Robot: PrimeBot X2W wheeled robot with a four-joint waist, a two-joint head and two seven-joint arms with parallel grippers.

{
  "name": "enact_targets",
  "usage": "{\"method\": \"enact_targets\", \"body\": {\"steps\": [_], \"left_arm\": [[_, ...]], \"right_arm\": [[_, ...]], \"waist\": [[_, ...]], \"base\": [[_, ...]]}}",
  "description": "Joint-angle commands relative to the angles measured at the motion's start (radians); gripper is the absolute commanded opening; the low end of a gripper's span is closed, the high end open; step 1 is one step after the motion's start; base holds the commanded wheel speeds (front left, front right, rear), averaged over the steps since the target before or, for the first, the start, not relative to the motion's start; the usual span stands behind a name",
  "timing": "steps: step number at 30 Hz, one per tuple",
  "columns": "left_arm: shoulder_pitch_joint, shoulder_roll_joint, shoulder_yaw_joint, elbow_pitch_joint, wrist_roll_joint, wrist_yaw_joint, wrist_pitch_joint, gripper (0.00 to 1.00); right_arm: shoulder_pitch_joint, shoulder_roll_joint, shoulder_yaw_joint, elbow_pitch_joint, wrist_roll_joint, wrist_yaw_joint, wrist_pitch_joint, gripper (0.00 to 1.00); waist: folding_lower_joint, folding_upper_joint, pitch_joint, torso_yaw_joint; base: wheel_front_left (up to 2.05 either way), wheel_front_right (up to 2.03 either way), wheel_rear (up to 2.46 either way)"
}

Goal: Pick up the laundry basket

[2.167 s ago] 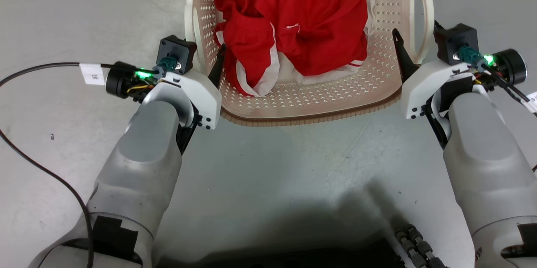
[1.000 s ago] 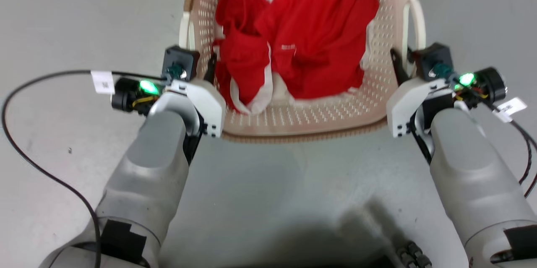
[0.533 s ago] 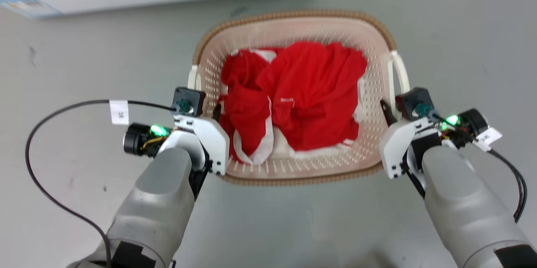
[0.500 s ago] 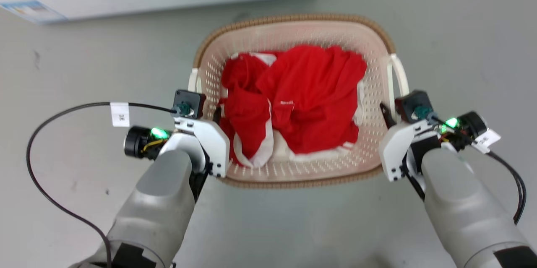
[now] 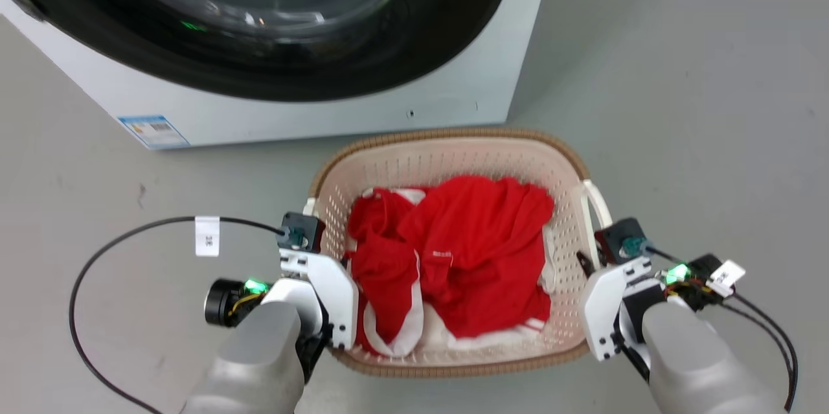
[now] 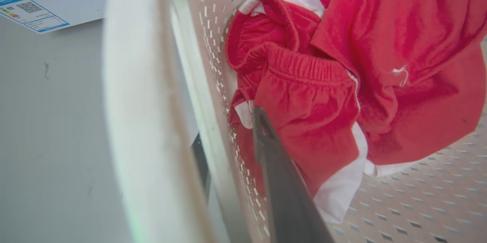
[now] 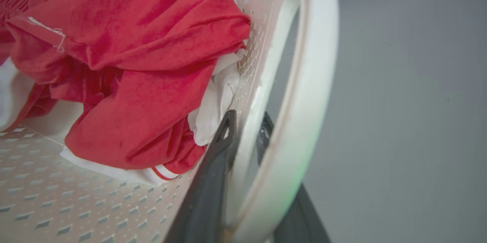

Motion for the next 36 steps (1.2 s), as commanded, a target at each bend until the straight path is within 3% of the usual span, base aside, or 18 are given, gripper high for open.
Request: {"method": "enact_targets", "body": {"steps": [1,14,36], "left_arm": [[0.026,-0.001,-0.017,-0.007,-0.015,-0.014,0.019,0.00],[0.166,0.012,-0.131,-0.049,-0.162,-0.017,0.123,0.00],[0.227,0.050,-0.258,-0.048,-0.303,-0.017,0.122,0.00]], "right_arm": [[0.024,-0.006,0.019,-0.002,0.005,0.000,0.001,0.00],[0.167,0.000,0.169,-0.001,0.137,0.000,0.142,0.00],[0.244,-0.013,0.347,0.002,0.324,0.000,0.219,0.00]], "waist": [[0.0003,0.0000,-0.079,0.022],[0.0003,0.0000,-0.259,0.041],[0.0003,0.0000,-0.333,0.021]], "base": [[0.00,0.00,0.00],[0.00,0.00,0.00],[0.00,0.00,0.00]]}}
